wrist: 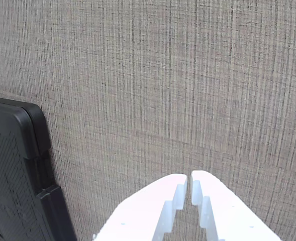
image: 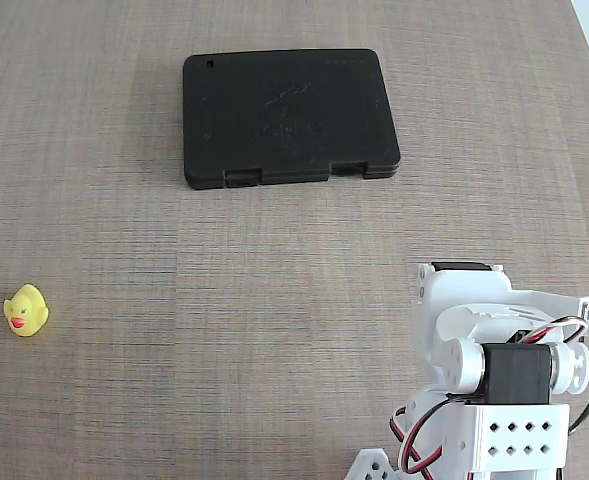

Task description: Grasp a duck and put it on the black surface.

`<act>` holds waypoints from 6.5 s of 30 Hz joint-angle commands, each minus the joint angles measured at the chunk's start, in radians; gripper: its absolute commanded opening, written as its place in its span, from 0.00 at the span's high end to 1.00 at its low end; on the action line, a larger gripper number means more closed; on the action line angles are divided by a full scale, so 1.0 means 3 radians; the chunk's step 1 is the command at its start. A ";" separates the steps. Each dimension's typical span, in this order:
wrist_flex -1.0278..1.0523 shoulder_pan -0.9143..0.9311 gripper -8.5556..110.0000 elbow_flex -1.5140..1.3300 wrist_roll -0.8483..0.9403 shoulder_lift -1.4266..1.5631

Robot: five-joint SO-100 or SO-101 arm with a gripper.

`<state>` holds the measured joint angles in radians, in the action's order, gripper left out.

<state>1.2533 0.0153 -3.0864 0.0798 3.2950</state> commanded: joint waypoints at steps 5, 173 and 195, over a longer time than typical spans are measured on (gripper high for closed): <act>0.0031 -0.0046 0.93 0.0118 0.0015 0.0230; -0.0665 -0.3958 0.91 0.5885 0.0051 -0.7256; 0.0256 -0.2823 0.91 0.5829 0.0051 -0.5297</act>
<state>1.3208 -0.9035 -1.3484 0.0966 1.4849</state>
